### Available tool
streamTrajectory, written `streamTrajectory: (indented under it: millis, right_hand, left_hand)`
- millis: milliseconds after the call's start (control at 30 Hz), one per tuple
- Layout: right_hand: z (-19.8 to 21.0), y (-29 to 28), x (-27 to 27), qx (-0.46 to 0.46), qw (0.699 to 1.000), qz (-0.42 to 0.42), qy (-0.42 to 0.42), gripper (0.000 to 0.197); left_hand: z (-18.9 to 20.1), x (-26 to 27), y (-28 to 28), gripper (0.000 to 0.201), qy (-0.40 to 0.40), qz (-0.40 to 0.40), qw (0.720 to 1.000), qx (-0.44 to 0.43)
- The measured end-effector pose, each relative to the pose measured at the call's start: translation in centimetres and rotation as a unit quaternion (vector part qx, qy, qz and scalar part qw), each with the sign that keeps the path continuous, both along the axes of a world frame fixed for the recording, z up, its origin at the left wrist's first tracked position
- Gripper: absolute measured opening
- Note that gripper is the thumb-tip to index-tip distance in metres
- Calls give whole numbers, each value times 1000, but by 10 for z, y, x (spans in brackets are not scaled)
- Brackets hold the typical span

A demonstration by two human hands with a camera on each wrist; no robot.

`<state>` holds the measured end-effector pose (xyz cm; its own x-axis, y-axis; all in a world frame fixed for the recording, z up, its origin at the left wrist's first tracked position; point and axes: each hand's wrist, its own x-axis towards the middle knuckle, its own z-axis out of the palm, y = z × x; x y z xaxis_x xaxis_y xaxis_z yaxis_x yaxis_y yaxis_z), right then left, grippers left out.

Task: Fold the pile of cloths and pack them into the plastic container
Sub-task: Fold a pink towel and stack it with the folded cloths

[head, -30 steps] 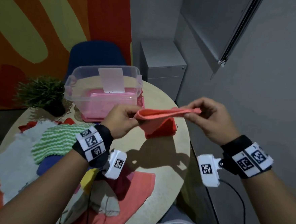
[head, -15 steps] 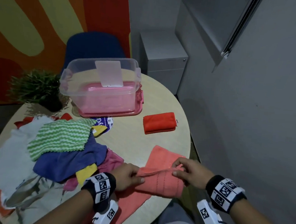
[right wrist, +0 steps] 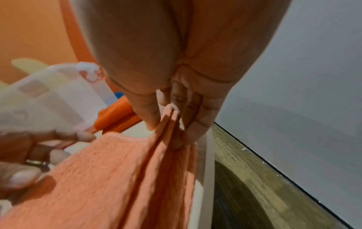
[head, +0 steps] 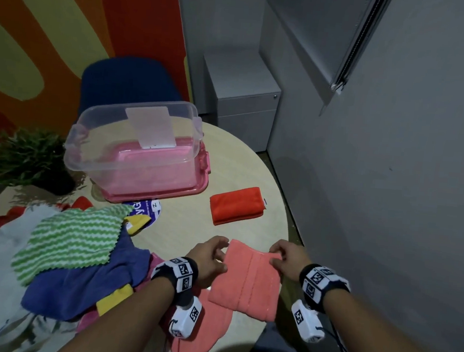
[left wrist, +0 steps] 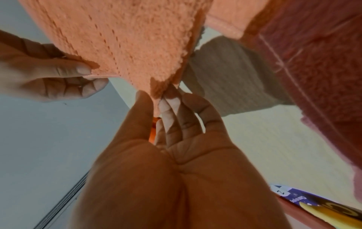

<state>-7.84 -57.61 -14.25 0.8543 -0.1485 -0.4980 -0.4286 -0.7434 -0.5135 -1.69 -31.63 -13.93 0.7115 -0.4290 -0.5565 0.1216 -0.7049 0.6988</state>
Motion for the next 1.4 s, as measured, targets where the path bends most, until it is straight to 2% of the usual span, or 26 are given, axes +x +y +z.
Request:
streamTrajectory:
  millis: [133, 233, 333, 400, 500, 567, 667, 733, 800, 900, 933, 1000, 1067, 1133, 1233, 1400]
  right_hand:
    - [-5, 8, 0, -34, 999, 3, 4, 21]
    - [3, 14, -9, -74, 996, 37, -37, 37]
    - [18, 20, -34, -84, 984, 128, -89, 30]
    - [22, 23, -55, -46, 977, 200, -57, 31]
    - [10, 23, -77, -40, 960, 277, -4, 56]
    - [-1, 24, -82, -79, 944, 320, 5, 67]
    - [-8, 29, -77, -117, 928, 354, -17, 58]
    - [-8, 32, -71, -128, 924, 357, -43, 43]
    - [-5, 34, -65, -121, 928, 350, -49, 35]
    - [4, 35, -57, -72, 949, 305, -32, 25]
    - [8, 34, -56, -47, 961, 269, -28, 22]
    - [13, 29, -55, -2, 981, 194, -23, 14]
    - [14, 23, -55, 19, 991, 133, -16, 10]
    - [12, 18, -53, 27, 996, 85, -13, 12]
    - [6, 19, -44, 21, 998, 54, -21, 25]
    - [-2, 24, -26, -6, 999, 19, -29, 17]
  left_hand:
    - [-12, -3, 3, 71, -6, -18, 999, 35]
    - [-14, -9, 11, 58, -46, -28, 997, 60]
    - [-13, -25, 24, 47, -77, -60, 994, 53]
    - [-15, -40, 37, 49, -65, -121, 988, 64]
    - [-25, -58, 62, 41, -146, -244, 948, 142]
    - [-27, -63, 76, 34, -188, -285, 920, 192]
    - [-15, -64, 78, 39, -205, -253, 917, 232]
    - [-8, -65, 68, 55, -246, -238, 913, 221]
    - [-4, -66, 53, 65, -273, -263, 905, 192]
    - [-5, -66, 37, 46, -328, -313, 875, 169]
    - [-7, -65, 35, 37, -334, -309, 875, 163]
    - [-12, -63, 35, 31, -307, -263, 905, 133]
    - [-15, -60, 36, 31, -225, -178, 955, 77]
    - [-16, -57, 34, 29, -144, -109, 983, 41]
    - [-18, -48, 24, 32, -95, -52, 991, 76]
    - [-23, -26, 11, 33, -95, -16, 990, 99]
